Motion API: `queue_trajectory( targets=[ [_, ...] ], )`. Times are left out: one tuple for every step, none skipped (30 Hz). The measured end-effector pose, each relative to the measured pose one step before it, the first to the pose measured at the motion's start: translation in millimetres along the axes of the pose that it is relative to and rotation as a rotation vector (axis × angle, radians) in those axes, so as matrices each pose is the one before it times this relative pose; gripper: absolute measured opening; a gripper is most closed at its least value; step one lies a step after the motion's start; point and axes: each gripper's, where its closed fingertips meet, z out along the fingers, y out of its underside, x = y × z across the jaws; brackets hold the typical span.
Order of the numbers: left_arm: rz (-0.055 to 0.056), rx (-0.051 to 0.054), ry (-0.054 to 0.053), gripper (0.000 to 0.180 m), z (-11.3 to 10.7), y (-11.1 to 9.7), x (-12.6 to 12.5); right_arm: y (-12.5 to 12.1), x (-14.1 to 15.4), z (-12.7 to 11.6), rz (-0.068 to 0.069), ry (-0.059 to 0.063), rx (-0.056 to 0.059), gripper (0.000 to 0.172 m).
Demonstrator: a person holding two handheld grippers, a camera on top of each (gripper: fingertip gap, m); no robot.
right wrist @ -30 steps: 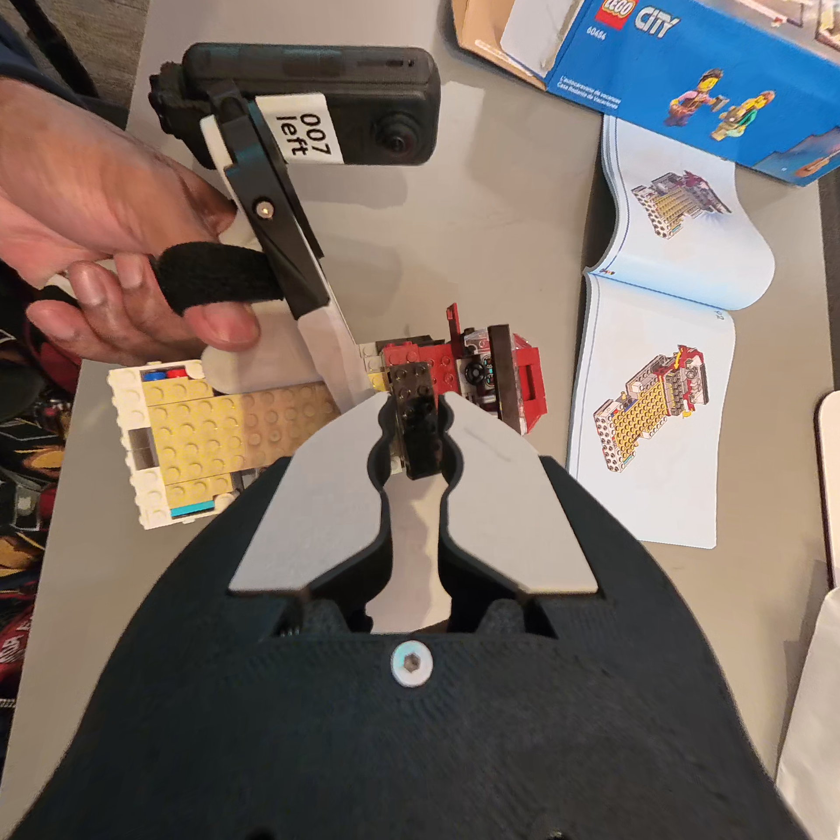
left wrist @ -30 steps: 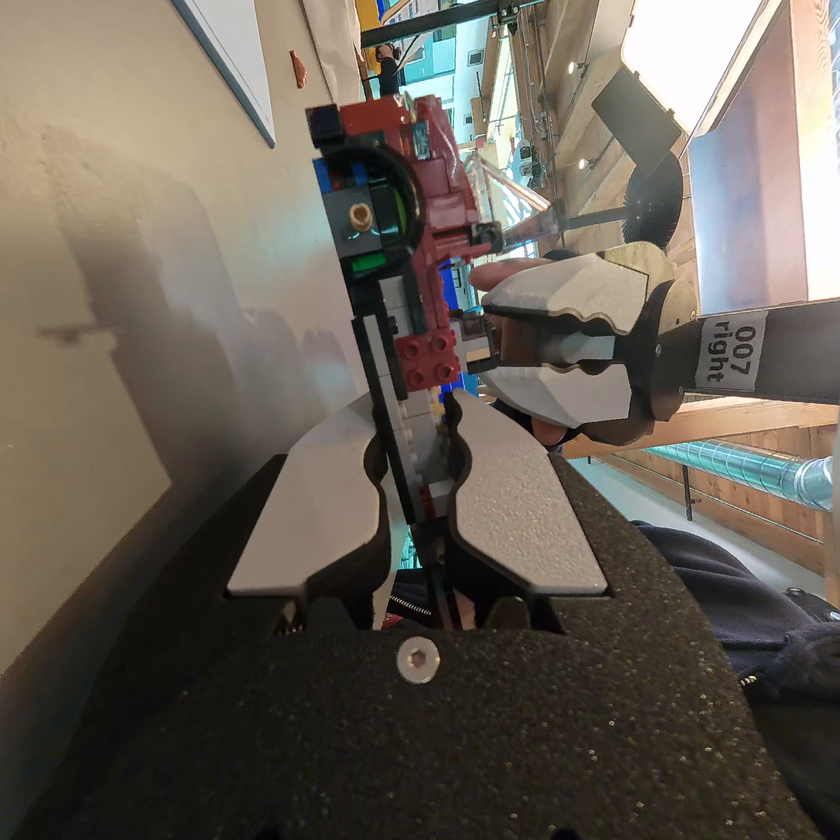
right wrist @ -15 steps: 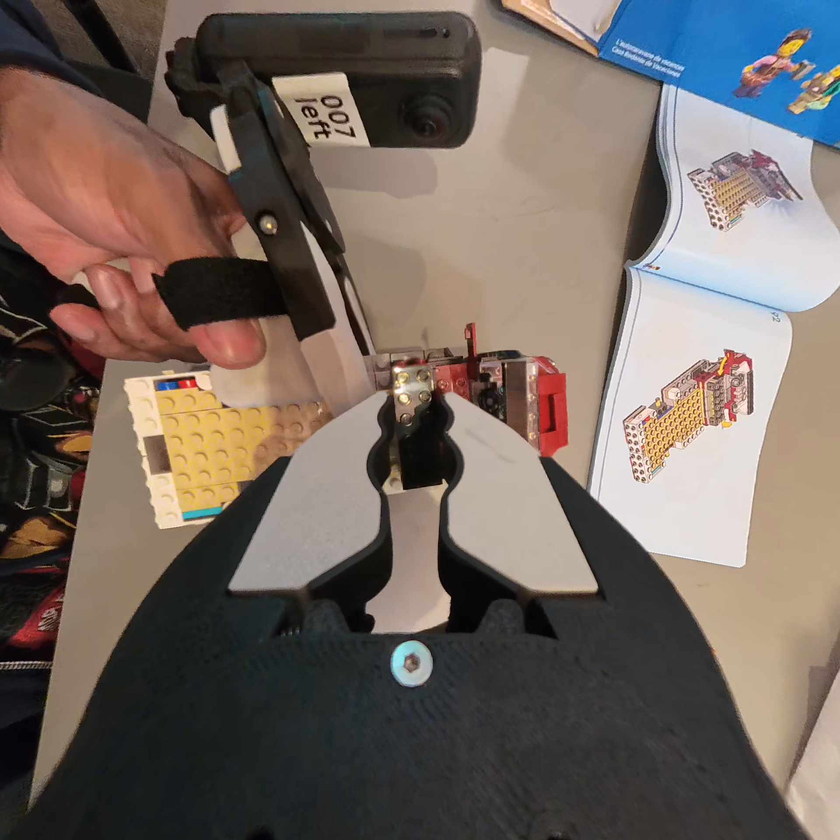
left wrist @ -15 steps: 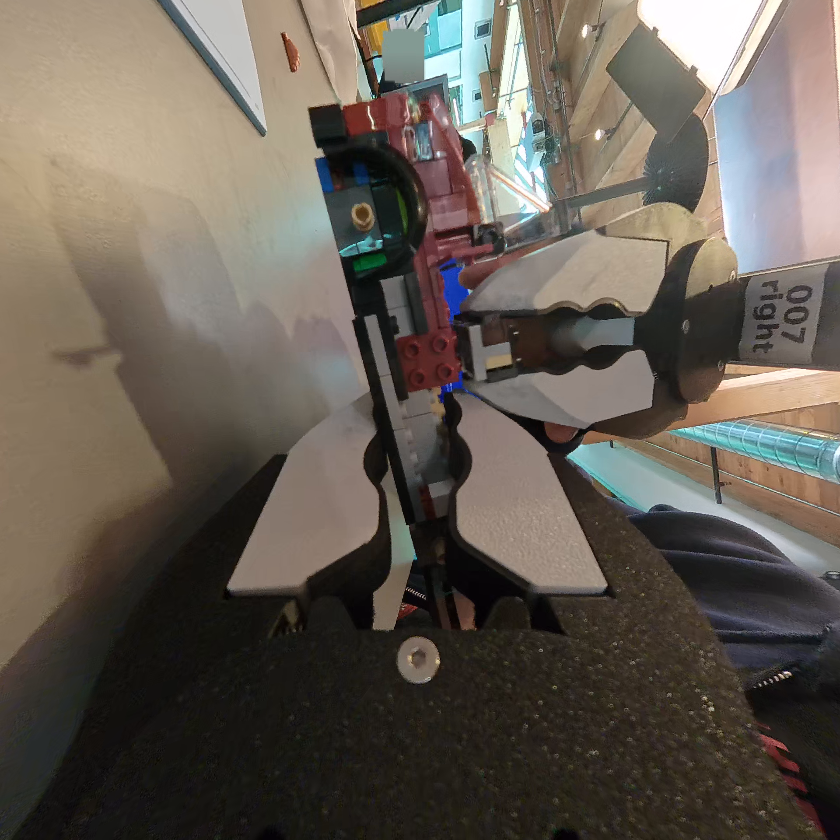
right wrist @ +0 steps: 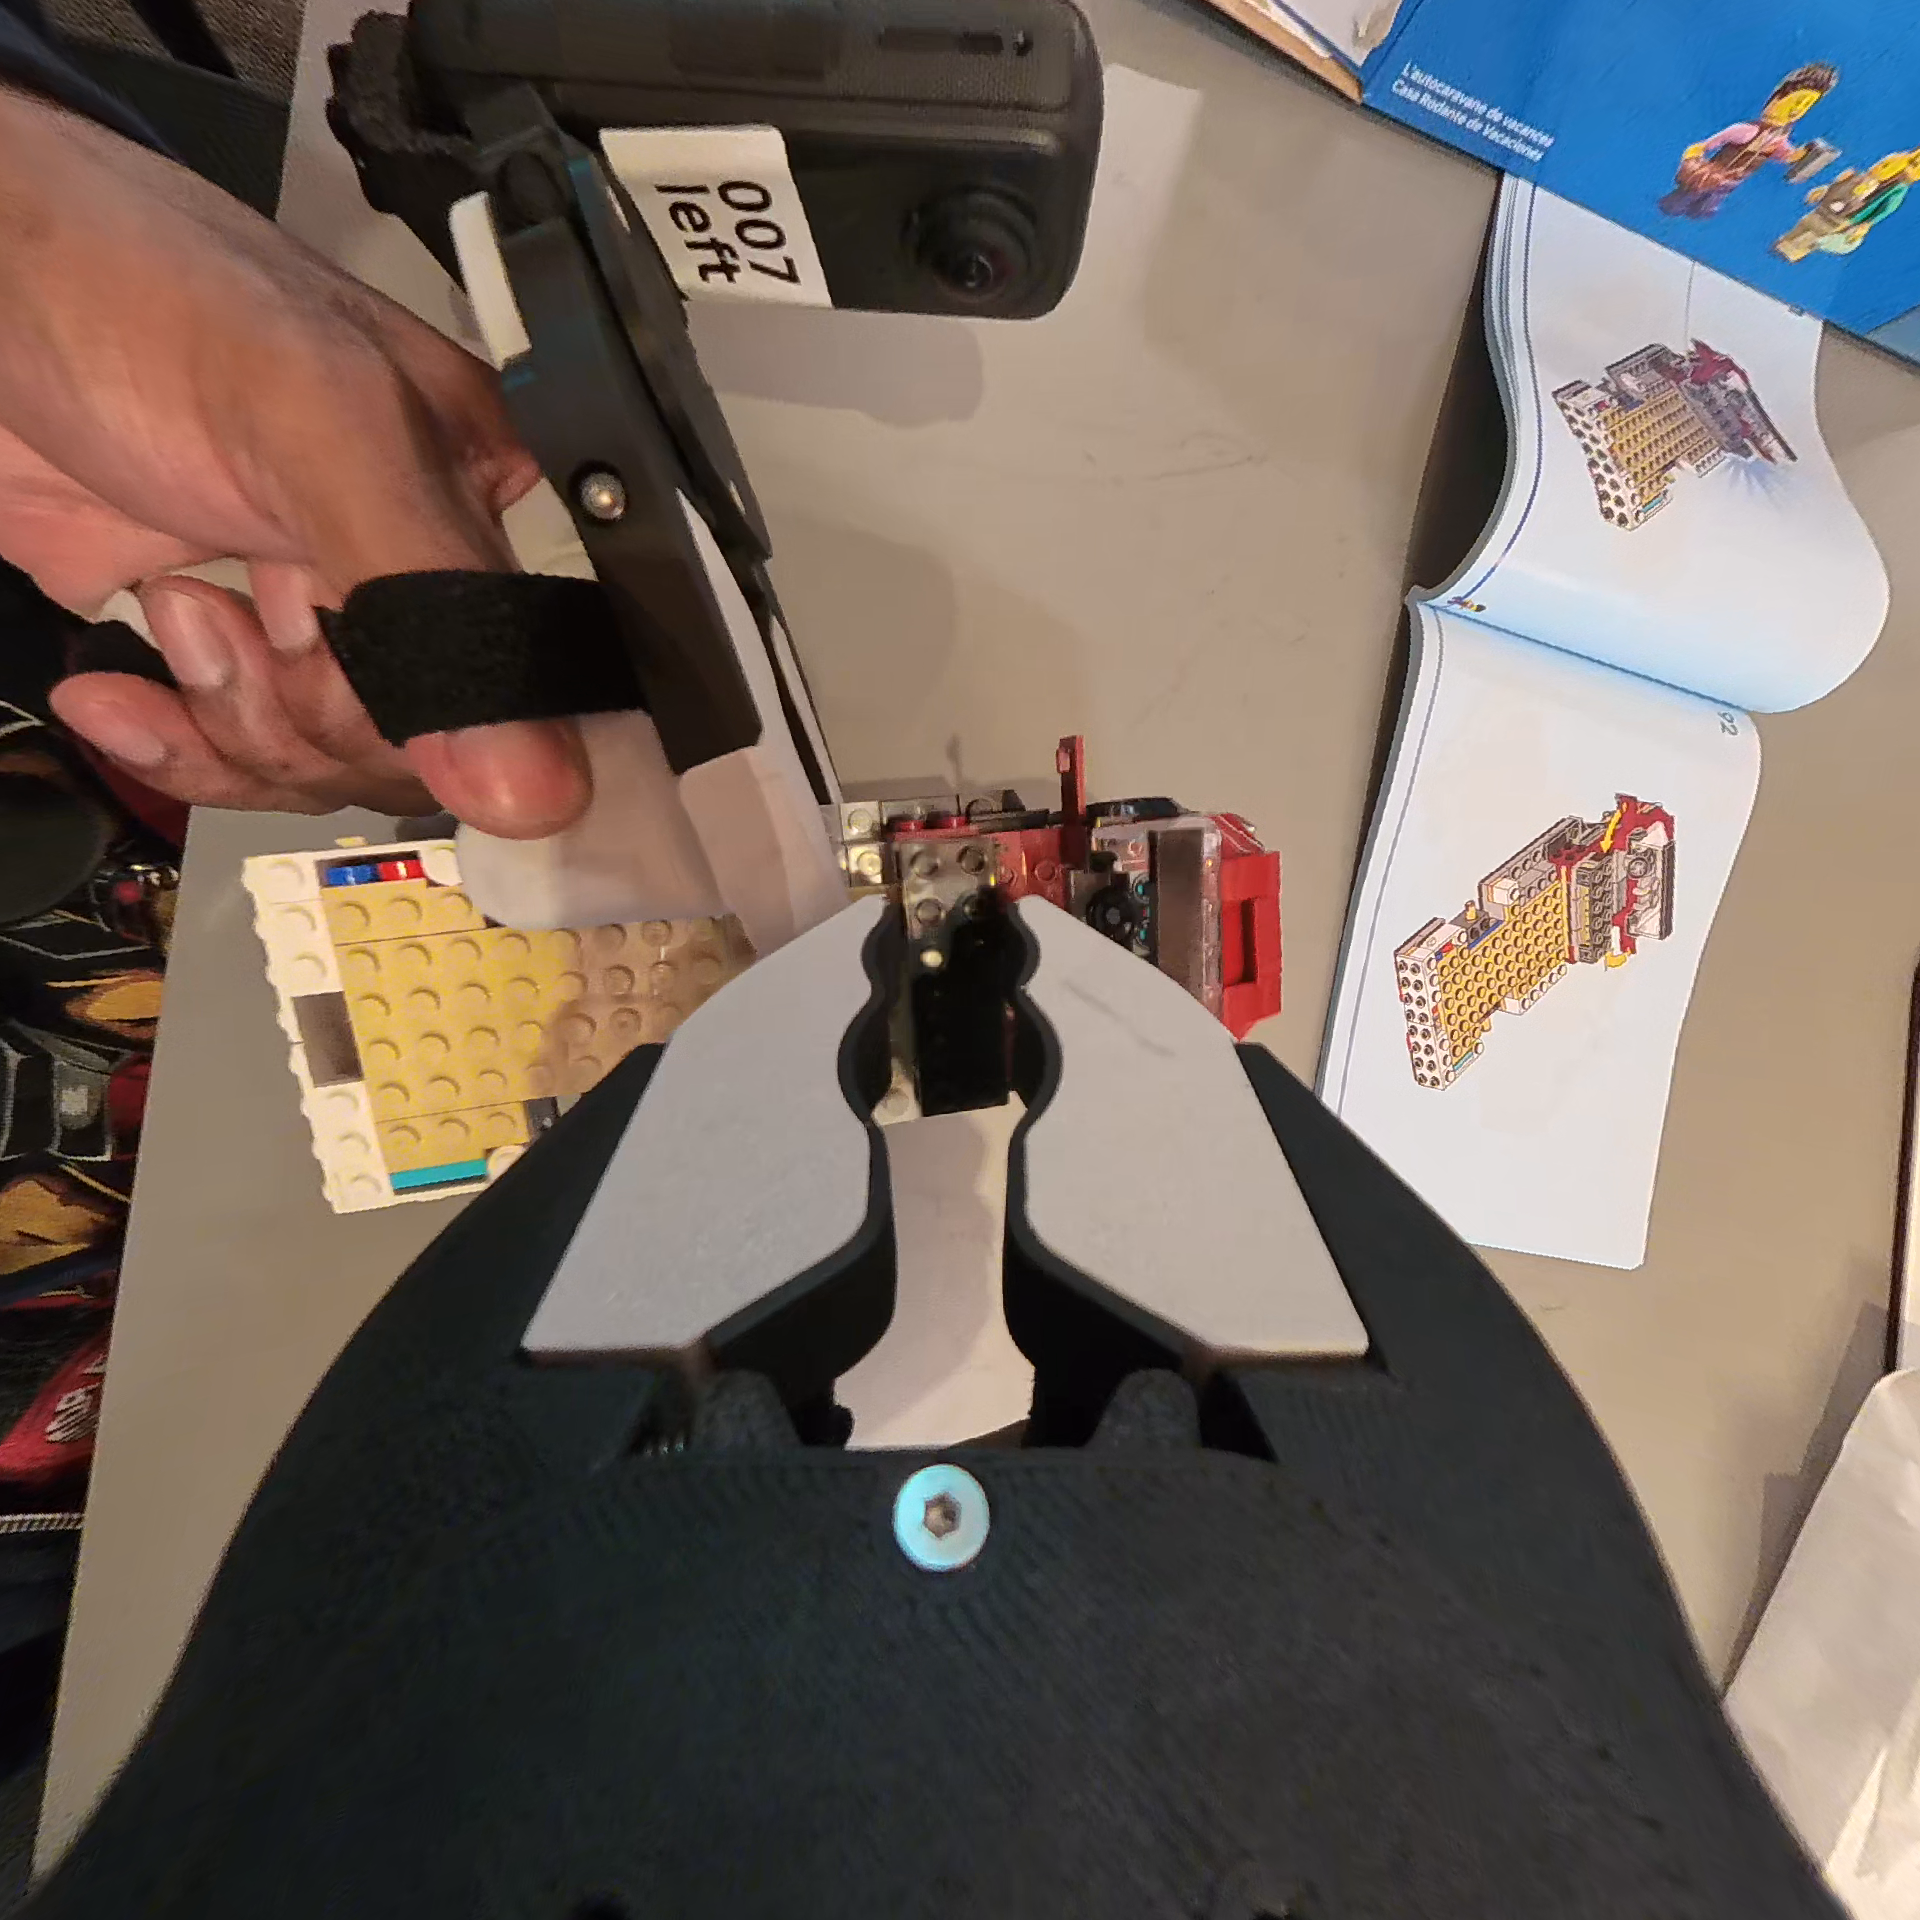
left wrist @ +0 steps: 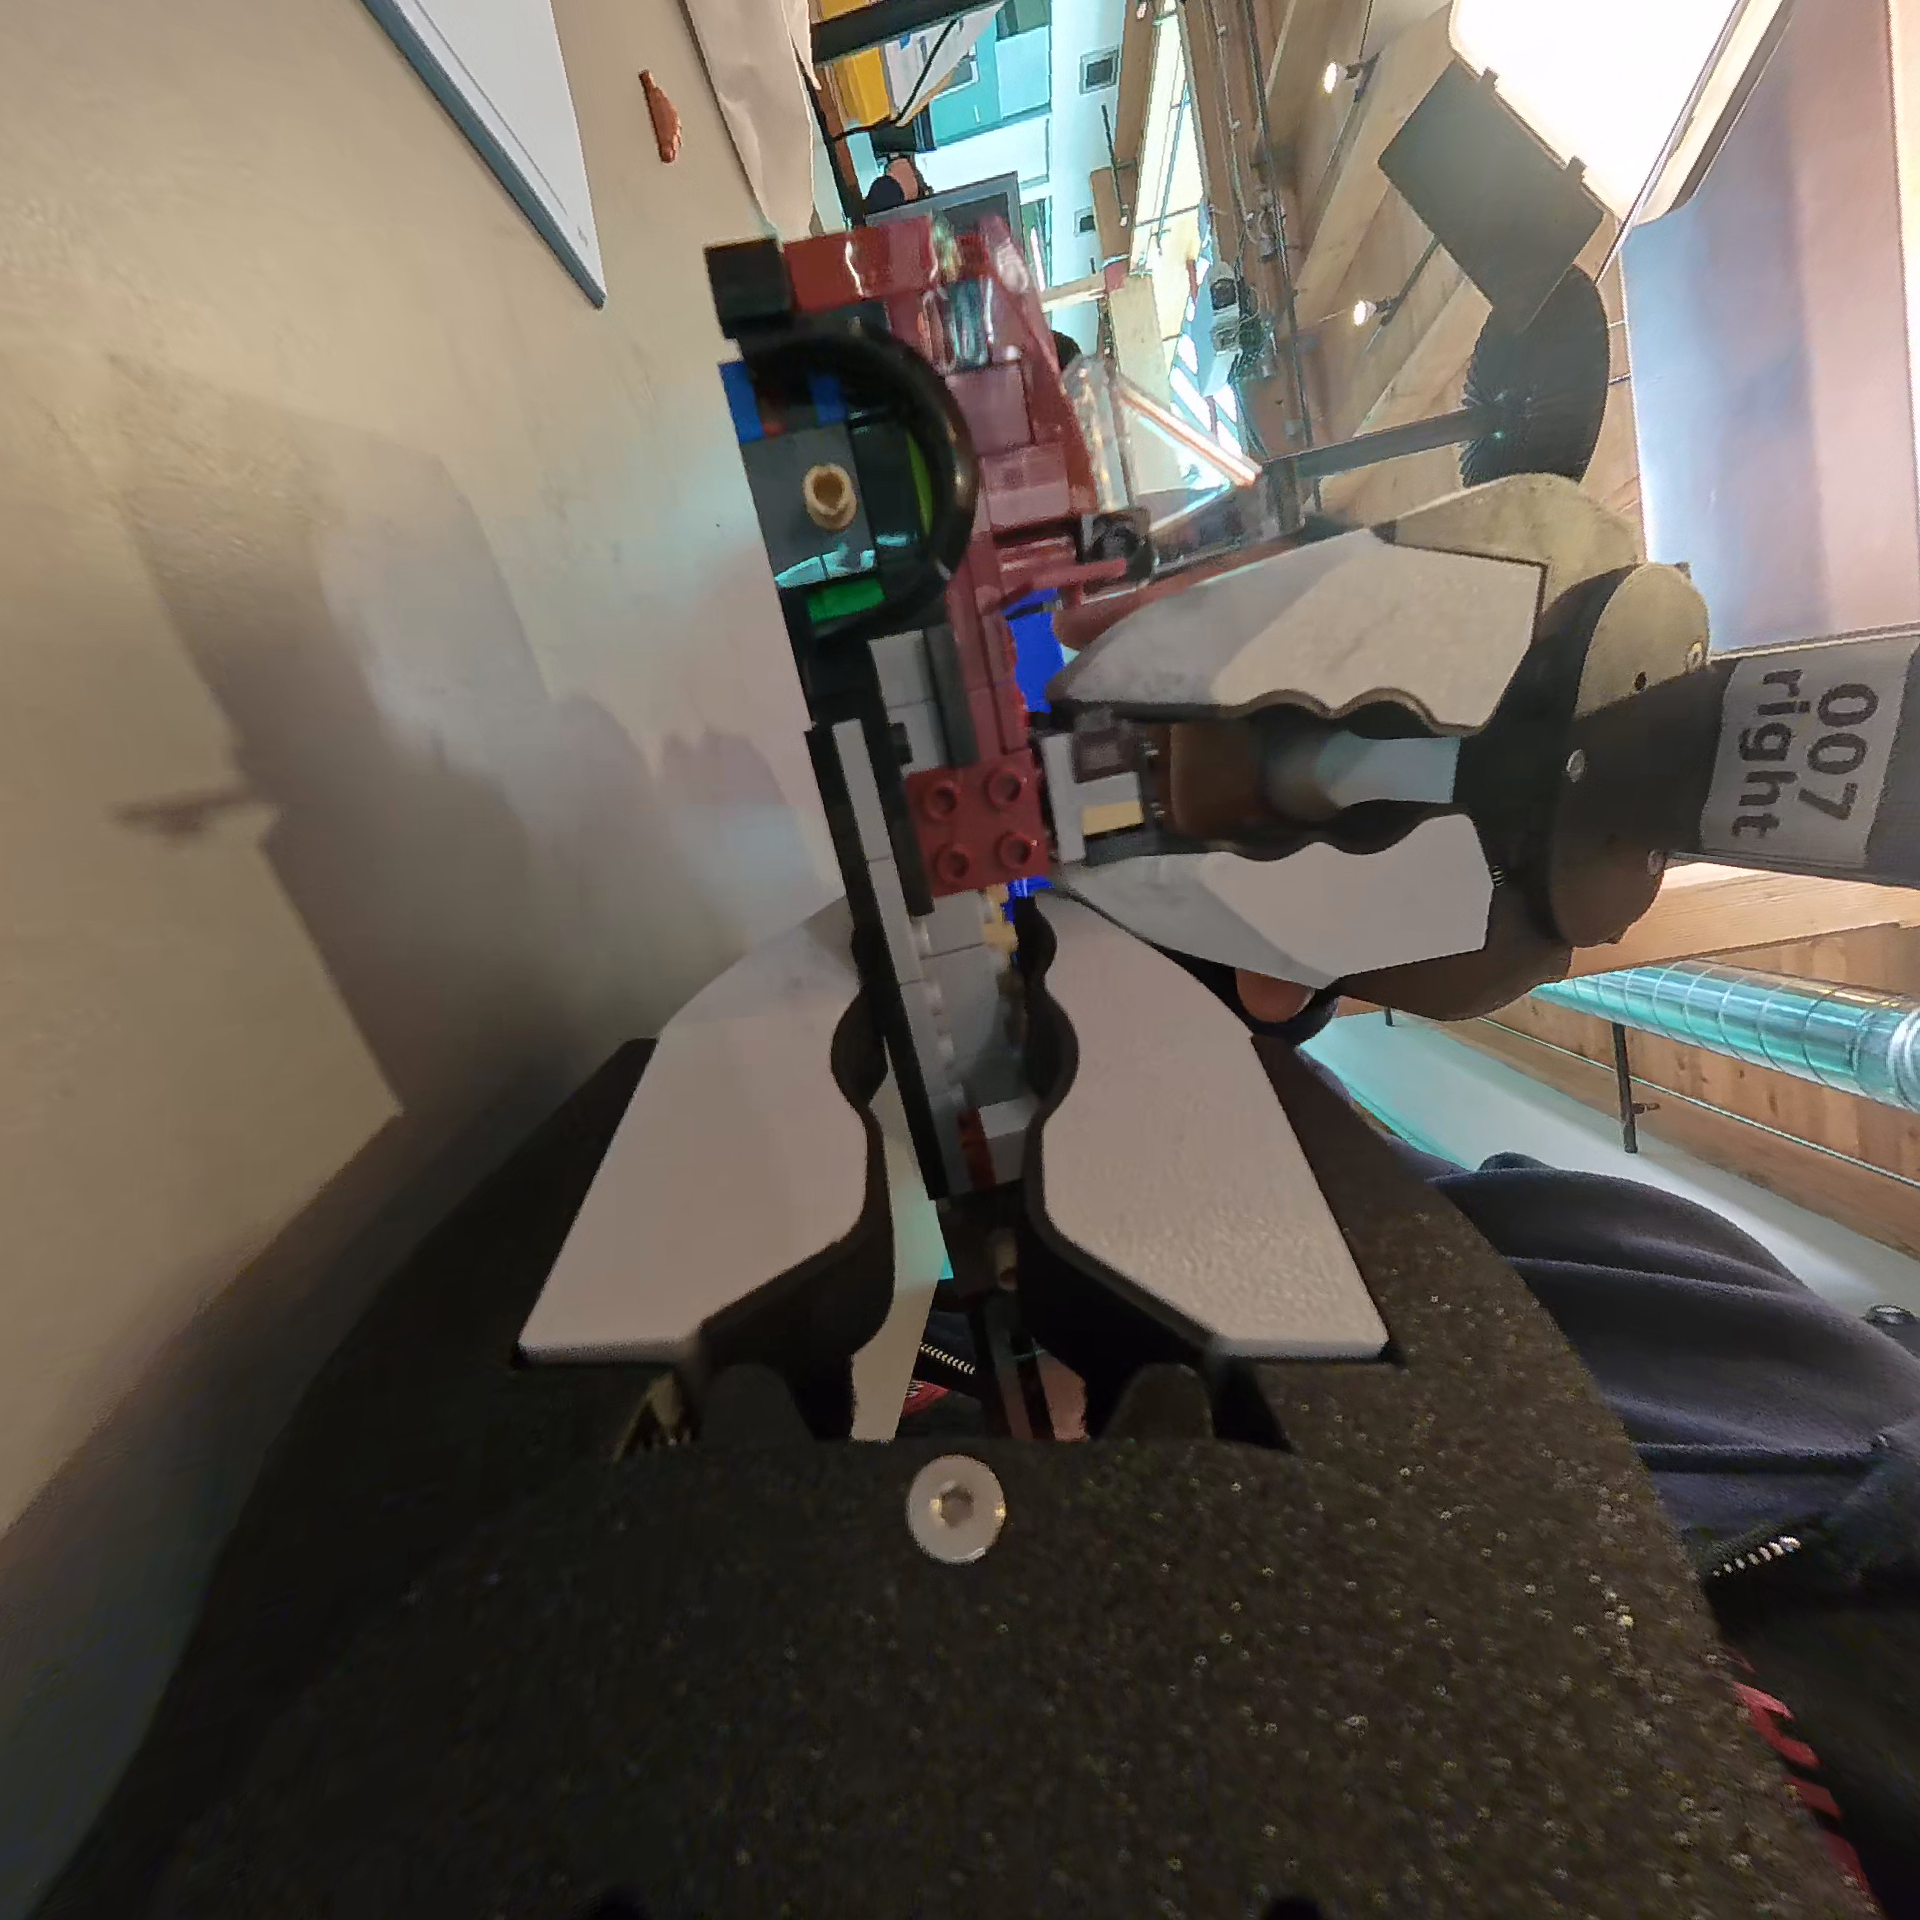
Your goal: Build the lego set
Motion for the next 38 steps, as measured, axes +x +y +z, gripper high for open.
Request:
queue_trajectory(
  targets=[
    [-0.0053,0.0028,0.0042,0.023,-0.30,-0.47,0.07,-0.84,-0.56,-1.06,-0.0007,-0.0012,0.0031,0.018],
    [-0.0058,0.0025,0.0045,0.023,-0.38,-0.52,0.14,-1.07,-0.80,-1.19,-0.0015,-0.0027,0.0039,0.018],
    [-0.0037,0.0018,0.0035,0.023,-0.29,-0.44,0.06,-0.76,-0.46,-1.06,-0.0012,-0.0017,0.0015,0.019],
    [-0.0017,0.0020,0.0017,0.023,-0.22,-0.24,0.15,-0.58,-0.18,-0.90,-0.0013,0.0003,-0.0004,0.019],
    [-0.0034,0.0012,0.0031,0.023,0.08,-0.09,0.35,-0.31,-0.08,-0.54,-0.0014,0.0006,-0.0025,0.020],
    [-0.0034,-0.0010,0.0043,0.023,0.30,0.47,0.37,-0.13,-0.22,-0.03,-0.0017,-0.0009,-0.0036,0.020],
    [-0.0047,-0.0031,0.0034,0.023,0.37,0.75,0.23,0.19,-0.21,0.37,-0.0028,-0.0012,-0.0044,0.020],
    [-0.0023,-0.0034,0.0032,0.023,0.53,0.89,0.15,0.43,-0.02,0.23,-0.0026,0.0004,-0.0063,0.020],
    [0.0008,-0.0020,0.0000,0.023,0.09,0.45,0.08,0.27,0.27,0.17,-0.0008,0.0001,-0.0049,0.020],
    [0.0022,0.0024,-0.0001,0.023,-0.18,-0.40,0.13,0.09,-0.21,-0.21,0.0000,-0.0033,-0.0037,0.020],
    [0.0013,0.0026,-0.0001,0.023,-0.39,-0.39,0.09,-0.37,0.11,-0.38,0.0008,-0.0022,-0.0009,0.019],
    [0.0001,0.0003,-0.0010,0.023,-0.30,-0.19,-0.17,-0.29,-0.04,-0.51,0.0030,-0.0033,-0.0018,0.018],
    [0.0003,0.0002,-0.0006,0.023,-0.16,0.07,-0.08,-0.19,-0.26,-0.42,0.0031,-0.0058,-0.0031,0.017],
    [0.0021,-0.0004,-0.0004,0.023,0.02,0.10,0.01,-0.44,-0.29,-0.32,0.0022,-0.0055,-0.0012,0.016],
    [0.0036,-0.0015,-0.0015,0.023,0.13,0.31,0.08,-0.11,-0.09,-0.09,0.0039,-0.0052,-0.0029,0.016],
    [0.0040,-0.0012,-0.0032,0.023,0.19,0.11,-0.10,-0.11,-0.04,0.16,0.0051,-0.0048,-0.0040,0.016],
    [0.0033,-0.0008,-0.0023,0.023,0.13,0.12,-0.02,-0.29,-0.19,0.10,0.0041,-0.0050,-0.0026,0.016],
    [0.0030,-0.0004,-0.0016,0.023,0.02,0.05,-0.01,-0.61,-0.14,0.12,0.0032,-0.0036,-0.0011,0.016],
    [0.0027,-0.0002,-0.0011,0.023,0.12,-0.02,0.06,-0.27,-0.24,0.22,0.0004,-0.0029,-0.0030,0.016],
    [0.0027,-0.0003,-0.0021,0.023,0.03,0.04,-0.06,-0.38,-0.25,0.21,-0.0032,-0.0017,-0.0022,0.016],
    [0.0016,-0.0004,-0.0021,0.023,-0.03,-0.02,-0.09,-0.09,0.00,0.29,-0.0020,0.0000,-0.0037,0.016],
    [0.0017,0.0000,-0.0028,0.023,-0.08,0.00,-0.28,-0.01,-0.11,0.23,-0.0030,-0.0009,-0.0039,0.016],
    [0.0014,-0.0003,-0.0018,0.023,0.11,0.03,-0.13,-0.14,-0.14,0.03,-0.0051,-0.0010,-0.0023,0.016],
    [0.0013,-0.0013,-0.0016,0.023,-0.01,0.08,-0.11,0.00,0.16,0.12,-0.0036,0.0001,-0.0038,0.016],
    [0.0016,-0.0005,-0.0028,0.023,0.10,0.04,-0.17,0.19,0.21,0.25,-0.0043,-0.0007,-0.0046,0.016],
    [0.0010,0.0000,-0.0019,0.023,0.00,-0.05,-0.12,0.13,0.29,0.05,-0.0052,-0.0004,-0.0035,0.016],
    [0.0007,-0.0010,-0.0008,0.023,0.01,0.06,-0.06,0.33,0.43,0.03,-0.0054,0.0012,-0.0042,0.016],
    [0.0018,-0.0025,0.0003,0.023,0.04,0.25,0.21,0.22,0.82,-0.11,-0.0046,0.0034,-0.0050,0.016],
    [0.0014,-0.0017,0.0011,0.023,-0.03,0.35,0.27,0.05,0.11,-0.28,-0.0048,-0.0009,-0.0031,0.016],
    [0.0035,-0.0001,0.0007,0.023,-0.05,0.03,0.35,-0.20,-0.02,-0.37,-0.0043,-0.0019,-0.0019,0.016],
    [0.0056,-0.0007,-0.0015,0.023,-0.10,0.04,0.22,-0.04,-0.21,-0.41,-0.0065,-0.0018,-0.0034,0.016],
    [0.0047,0.0004,-0.0030,0.023,-0.21,-0.22,0.06,0.13,-0.48,-0.39,-0.0100,-0.0012,-0.0043,0.016],
    [0.0057,0.0004,-0.0033,0.023,-0.22,-0.28,0.14,0.18,-0.12,-0.37,-0.0078,0.0005,-0.0046,0.016],
    [0.0047,-0.0011,-0.0019,0.023,-0.15,-0.17,0.27,0.02,0.04,-0.36,-0.0059,0.0011,-0.0041,0.016],
    [0.0032,0.0003,-0.0021,0.023,-0.13,-0.25,0.17,0.09,0.13,-0.27,-0.0056,0.0015,-0.0048,0.016],
    [0.0045,-0.0010,-0.0050,0.023,0.09,0.05,-0.16,0.24,0.08,0.01,-0.0036,0.0010,-0.0062,0.016],
    [0.0047,-0.0019,-0.0092,0.023,0.11,0.11,-0.73,0.65,-0.09,0.35,-0.0059,0.0024,-0.0096,0.016],
    [0.0072,-0.0017,-0.0127,0.023,0.06,0.09,-0.95,0.63,0.00,0.33,-0.0100,0.0052,-0.0097,0.016]
  ],
)
